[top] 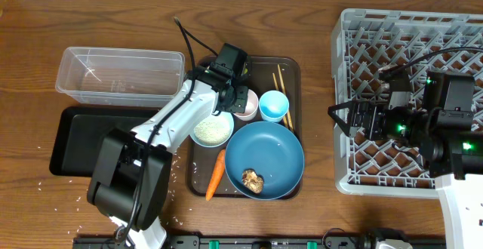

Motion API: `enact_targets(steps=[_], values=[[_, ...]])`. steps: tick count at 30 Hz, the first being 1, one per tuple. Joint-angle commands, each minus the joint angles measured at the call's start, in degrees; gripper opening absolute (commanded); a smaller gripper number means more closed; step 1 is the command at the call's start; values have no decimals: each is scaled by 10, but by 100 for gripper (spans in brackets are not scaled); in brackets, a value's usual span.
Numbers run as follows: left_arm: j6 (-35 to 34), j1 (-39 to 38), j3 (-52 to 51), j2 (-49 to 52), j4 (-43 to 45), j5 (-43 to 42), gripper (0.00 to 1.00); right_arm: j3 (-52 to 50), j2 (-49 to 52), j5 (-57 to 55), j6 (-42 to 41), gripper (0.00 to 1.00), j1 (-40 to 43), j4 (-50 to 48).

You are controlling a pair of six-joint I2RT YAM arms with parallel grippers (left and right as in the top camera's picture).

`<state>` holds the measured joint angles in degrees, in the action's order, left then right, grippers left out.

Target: Sort waste into correct bins and load items into the dishwasher rack

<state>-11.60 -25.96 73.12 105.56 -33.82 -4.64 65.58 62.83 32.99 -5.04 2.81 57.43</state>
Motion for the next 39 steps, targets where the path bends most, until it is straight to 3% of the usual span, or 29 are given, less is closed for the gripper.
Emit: enact_targets(steps=[1, 9, 14, 20, 23, 30, 39], values=[[3, 11, 7, -33, -5, 22, 6, 11, -2, -2, -5, 99, -5, 3], [0, 49, 7, -200, -61, 5, 6, 11, -2, -24, -5, 99, -5, 6], [0, 90, 7, -311, -60, -187, 6, 11, -2, 44, -1, 99, -5, -21], [-1, 138, 7, -360, -16, -490, 6, 11, -2, 382, 101, 89, -10, -109], [-2, 137, 7, -358, 1, -588, 6, 11, -2, 463, 103, 88, -28, -155], [-25, 137, 7, -355, 9, -686, 6, 11, -2, 461, 103, 87, -105, -252], [-53, 137, 7, -355, 29, -745, 6, 11, -2, 356, 87, 86, -183, -330]])
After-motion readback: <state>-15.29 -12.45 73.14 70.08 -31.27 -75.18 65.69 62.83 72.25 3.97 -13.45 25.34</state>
